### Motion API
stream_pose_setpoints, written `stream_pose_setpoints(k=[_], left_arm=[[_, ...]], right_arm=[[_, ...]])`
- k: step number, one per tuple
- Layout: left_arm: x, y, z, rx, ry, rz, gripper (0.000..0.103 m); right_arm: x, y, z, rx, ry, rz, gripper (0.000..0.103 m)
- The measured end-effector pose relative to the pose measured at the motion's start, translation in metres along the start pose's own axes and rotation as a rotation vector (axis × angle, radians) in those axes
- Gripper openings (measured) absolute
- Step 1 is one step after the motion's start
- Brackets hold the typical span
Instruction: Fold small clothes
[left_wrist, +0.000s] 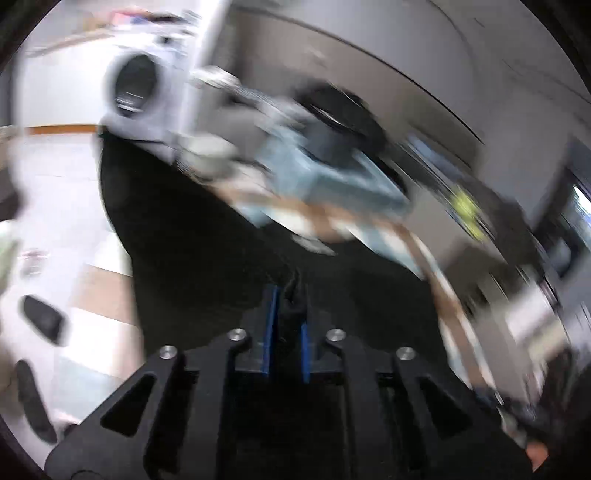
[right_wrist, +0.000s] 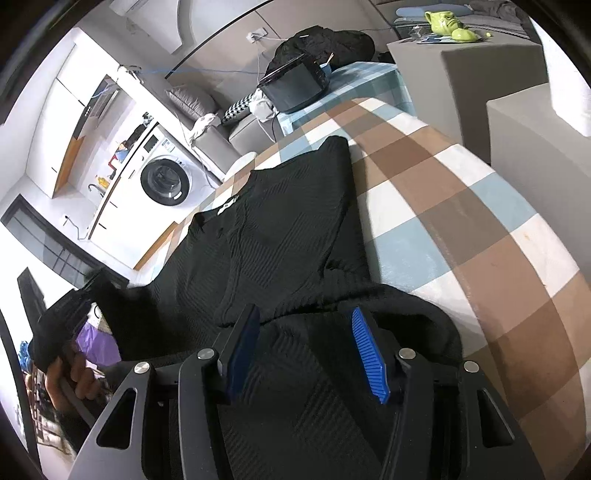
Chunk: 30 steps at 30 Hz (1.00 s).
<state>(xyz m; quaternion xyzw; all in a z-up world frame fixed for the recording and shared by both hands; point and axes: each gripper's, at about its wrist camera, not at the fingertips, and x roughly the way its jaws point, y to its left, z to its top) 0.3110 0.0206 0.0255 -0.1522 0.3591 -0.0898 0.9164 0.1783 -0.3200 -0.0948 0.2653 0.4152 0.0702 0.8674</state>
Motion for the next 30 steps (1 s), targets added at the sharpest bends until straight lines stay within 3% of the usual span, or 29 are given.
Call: stream_pose_setpoints(k=[1, 2, 4, 11, 15, 20, 24, 27, 29, 30], left_arm=[[0.006, -0.011, -0.004, 0.018, 0.037, -0.035, 0.025], [0.008, -0.014, -0.01, 0.02, 0.049, -0.053, 0.044], [0.001, -0.007, -0.018, -0.009, 0.028, -0.04, 0.069], [-0.039, 0.056, -0.04, -0.132, -0.008, 0.097, 0.07], [-0.074, 0.104, -0.073, -0.153, -0.05, 0.164, 0.071], [-0.106, 0.121, -0.105, -0.144, -0.058, 0.236, 0.077], [-0.12, 0.129, -0.127, -0.139, -0.049, 0.275, 0.081], [-0.123, 0.136, -0.145, -0.145, -0.025, 0.294, 0.081], [-0.125, 0.142, -0.155, -0.167, -0.005, 0.305, 0.081], [-0.125, 0.144, -0.159, -0.177, 0.003, 0.304, 0.081]], right_arm=[[-0.001, -0.001, 0.0, 0.002, -0.001, -0.006, 0.057], [-0.001, -0.002, 0.0, 0.005, -0.001, -0.011, 0.057], [-0.003, -0.005, -0.001, 0.018, -0.003, -0.008, 0.057], [0.003, -0.004, -0.003, 0.003, 0.02, -0.005, 0.058], [0.002, -0.001, -0.002, -0.034, 0.029, -0.012, 0.058], [-0.021, -0.003, 0.002, -0.106, -0.005, -0.015, 0.058], [-0.046, -0.023, 0.002, -0.13, -0.038, -0.079, 0.065], [-0.053, -0.041, -0.005, -0.153, 0.016, -0.1, 0.066], [-0.051, -0.05, -0.012, -0.143, 0.071, -0.064, 0.066], [-0.05, -0.055, -0.017, -0.125, 0.101, -0.003, 0.066]])
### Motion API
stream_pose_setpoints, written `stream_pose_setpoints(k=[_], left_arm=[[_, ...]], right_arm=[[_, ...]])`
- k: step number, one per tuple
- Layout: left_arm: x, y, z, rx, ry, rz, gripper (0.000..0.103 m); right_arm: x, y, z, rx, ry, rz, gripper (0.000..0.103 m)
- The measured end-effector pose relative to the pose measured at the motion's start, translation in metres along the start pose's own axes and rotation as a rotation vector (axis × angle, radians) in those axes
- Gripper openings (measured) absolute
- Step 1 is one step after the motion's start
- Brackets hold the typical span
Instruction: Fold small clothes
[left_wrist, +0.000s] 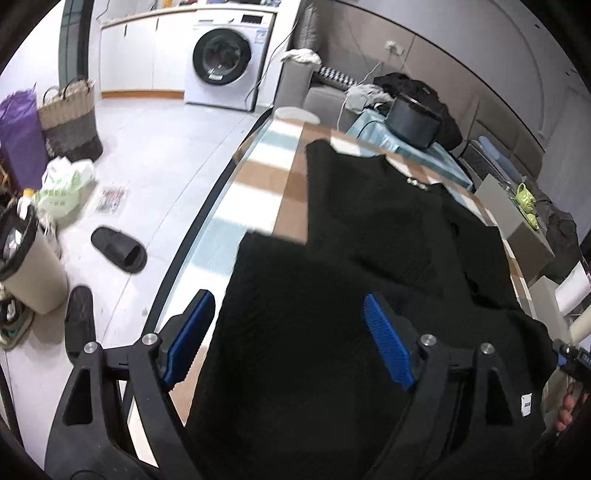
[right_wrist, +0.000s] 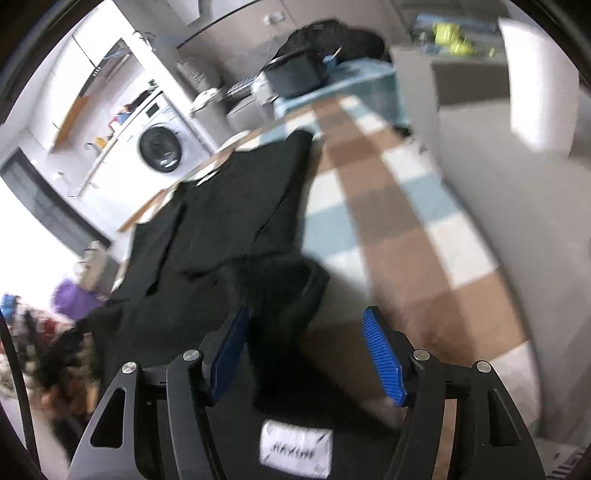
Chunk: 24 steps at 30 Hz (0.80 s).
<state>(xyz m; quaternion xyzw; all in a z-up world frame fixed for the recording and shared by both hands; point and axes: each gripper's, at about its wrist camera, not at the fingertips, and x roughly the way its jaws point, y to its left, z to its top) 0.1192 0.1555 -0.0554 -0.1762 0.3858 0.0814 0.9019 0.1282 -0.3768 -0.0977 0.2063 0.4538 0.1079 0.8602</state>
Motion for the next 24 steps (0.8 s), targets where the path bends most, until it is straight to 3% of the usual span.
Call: stream_pose_setpoints(k=[3, 5, 7, 8, 9, 12, 13, 16, 18, 21, 22, 23, 24], left_arm=[[0.0, 0.003, -0.007, -0.015, 0.012, -0.002, 0.081], [0.002, 0.002, -0.008, -0.012, 0.011, 0.005, 0.081], [0.003, 0.001, -0.009, -0.014, 0.015, 0.005, 0.081], [0.003, 0.001, -0.009, -0.016, 0.019, 0.006, 0.081], [0.003, 0.001, -0.01, -0.015, 0.022, 0.009, 0.081], [0.002, 0.001, -0.009, -0.013, 0.019, 0.021, 0.081], [0.003, 0.002, -0.009, -0.015, 0.019, 0.021, 0.081], [0.008, 0.008, -0.011, -0.027, 0.039, 0.025, 0.081], [0.014, 0.01, -0.013, -0.031, 0.058, 0.029, 0.081], [0.028, 0.013, -0.016, -0.046, 0.102, 0.021, 0.081], [0.031, 0.014, -0.017, -0.05, 0.109, 0.016, 0.077], [0.034, 0.014, -0.017, -0.051, 0.113, 0.008, 0.061], [0.036, 0.012, -0.017, -0.047, 0.109, -0.008, 0.049]], right_arm=[[0.005, 0.001, -0.01, 0.003, 0.043, 0.123, 0.066], [0.009, 0.008, -0.013, -0.036, 0.043, 0.152, 0.065], [0.018, 0.016, -0.012, -0.084, 0.04, 0.127, 0.044], [0.022, 0.018, -0.011, -0.099, 0.038, 0.123, 0.018], [0.026, 0.019, -0.006, -0.104, 0.029, 0.119, 0.005], [0.019, 0.003, 0.018, -0.024, -0.099, 0.055, 0.005], [0.019, -0.003, 0.024, 0.004, -0.104, 0.028, 0.005], [0.027, -0.013, 0.03, 0.037, -0.049, 0.03, 0.02], [0.03, -0.013, 0.024, 0.018, -0.024, 0.069, 0.043], [0.036, -0.013, 0.017, 0.013, 0.001, 0.131, 0.046], [0.039, -0.011, 0.015, 0.003, 0.006, 0.113, 0.046], [0.043, -0.007, 0.014, -0.007, 0.008, 0.085, 0.044], [0.047, -0.005, 0.013, -0.016, 0.009, 0.08, 0.029]])
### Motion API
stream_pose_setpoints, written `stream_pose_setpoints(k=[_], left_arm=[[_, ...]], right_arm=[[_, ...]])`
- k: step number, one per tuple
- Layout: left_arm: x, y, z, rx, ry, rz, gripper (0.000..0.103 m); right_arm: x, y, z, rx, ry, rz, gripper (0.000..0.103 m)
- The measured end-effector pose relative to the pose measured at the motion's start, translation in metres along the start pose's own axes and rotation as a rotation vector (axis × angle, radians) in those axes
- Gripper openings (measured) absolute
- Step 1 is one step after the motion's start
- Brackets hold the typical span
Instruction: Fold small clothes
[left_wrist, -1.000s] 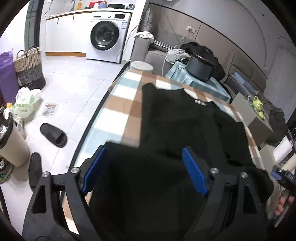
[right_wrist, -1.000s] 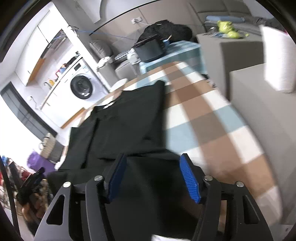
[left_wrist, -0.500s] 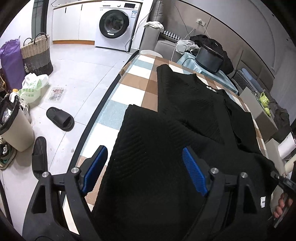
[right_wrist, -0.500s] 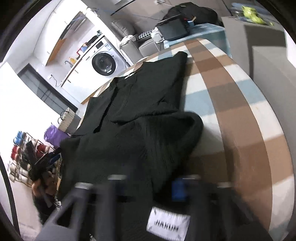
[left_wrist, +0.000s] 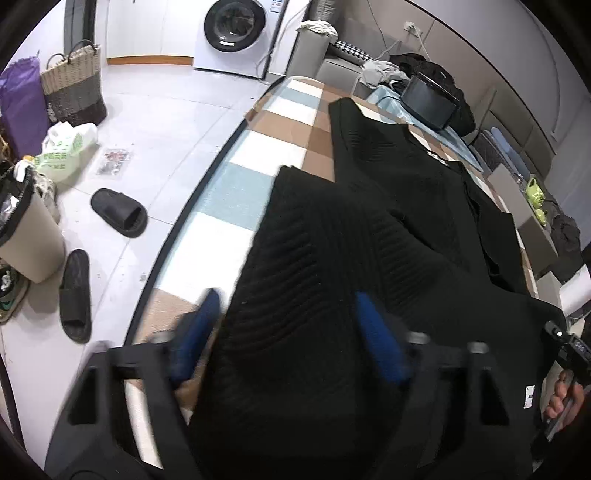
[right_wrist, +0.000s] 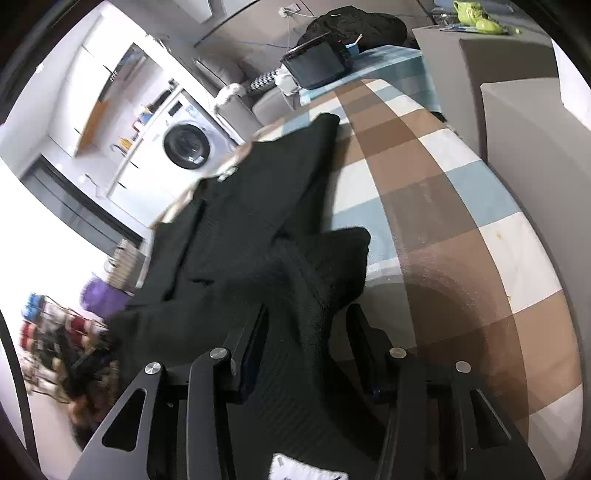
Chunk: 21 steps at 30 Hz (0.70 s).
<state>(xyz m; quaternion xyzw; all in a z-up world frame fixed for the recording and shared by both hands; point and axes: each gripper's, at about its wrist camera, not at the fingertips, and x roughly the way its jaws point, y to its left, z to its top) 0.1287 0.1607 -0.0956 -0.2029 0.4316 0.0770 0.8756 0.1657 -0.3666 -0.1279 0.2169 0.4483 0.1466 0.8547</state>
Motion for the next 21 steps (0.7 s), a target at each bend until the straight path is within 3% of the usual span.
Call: stream_pose_setpoints(k=[1, 2, 4, 9, 21], left_arm=[[0.0, -0.001, 0.0, 0.007, -0.007, -0.012, 0.028], [0.0, -0.003, 0.0, 0.016, -0.015, -0.02, 0.013], [-0.005, -0.004, -0.002, 0.023, -0.048, -0.035, 0.006], [-0.032, -0.011, -0.009, 0.063, -0.143, -0.049, 0.005], [-0.104, -0.021, -0.045, 0.097, -0.285, -0.119, 0.004]], right_arm=[[0.002, 0.002, 0.0, -0.006, -0.004, 0.011, 0.021], [0.003, 0.003, 0.001, -0.009, -0.013, 0.014, 0.013], [0.0, 0.004, 0.004, -0.019, -0.05, -0.002, 0.004], [-0.016, -0.002, 0.01, 0.028, -0.148, 0.005, 0.004], [-0.063, -0.003, -0.013, -0.039, -0.226, 0.019, 0.003]])
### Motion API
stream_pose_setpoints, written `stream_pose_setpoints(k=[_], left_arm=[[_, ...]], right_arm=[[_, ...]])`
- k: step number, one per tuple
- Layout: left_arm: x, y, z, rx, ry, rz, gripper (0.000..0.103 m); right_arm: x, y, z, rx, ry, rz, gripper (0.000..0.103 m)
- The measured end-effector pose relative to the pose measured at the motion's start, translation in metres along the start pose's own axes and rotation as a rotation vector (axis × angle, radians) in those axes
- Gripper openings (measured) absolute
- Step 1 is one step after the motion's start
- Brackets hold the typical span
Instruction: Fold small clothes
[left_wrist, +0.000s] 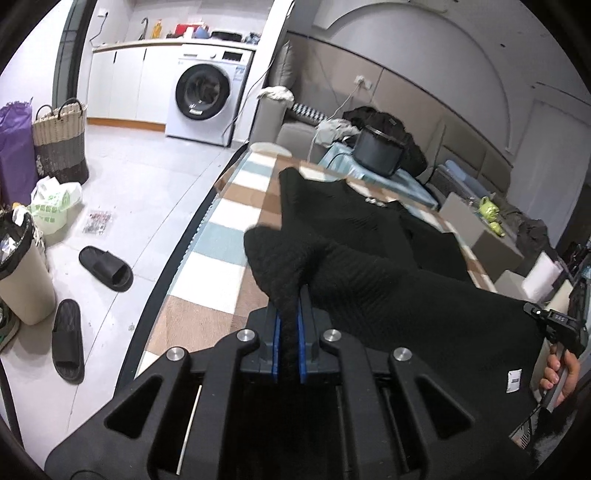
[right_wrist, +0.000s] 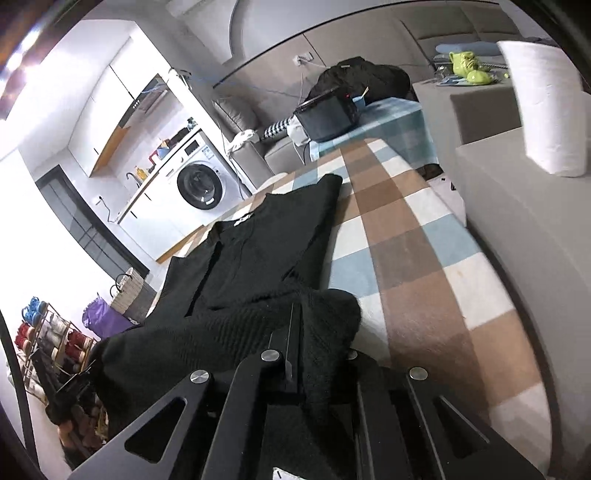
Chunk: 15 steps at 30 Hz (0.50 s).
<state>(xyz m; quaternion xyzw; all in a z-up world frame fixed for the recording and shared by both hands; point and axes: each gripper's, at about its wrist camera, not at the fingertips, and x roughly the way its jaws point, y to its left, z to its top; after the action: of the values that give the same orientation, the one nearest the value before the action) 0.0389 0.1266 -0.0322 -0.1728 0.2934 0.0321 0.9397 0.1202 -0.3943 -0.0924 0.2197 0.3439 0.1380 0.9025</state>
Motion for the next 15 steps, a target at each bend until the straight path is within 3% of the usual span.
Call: stream_pose_setpoints(k=[7, 15], left_arm=[[-0.027, -0.009, 0.003, 0.022, -0.022, -0.032, 0.004], [0.017, 0.003, 0.018, -0.037, 0.048, -0.006, 0.004]], right_arm=[[-0.029, -0.007, 0.005, 0.015, -0.052, -0.019, 0.003], [0.002, -0.001, 0.028, 0.046, -0.033, -0.033, 0.004]])
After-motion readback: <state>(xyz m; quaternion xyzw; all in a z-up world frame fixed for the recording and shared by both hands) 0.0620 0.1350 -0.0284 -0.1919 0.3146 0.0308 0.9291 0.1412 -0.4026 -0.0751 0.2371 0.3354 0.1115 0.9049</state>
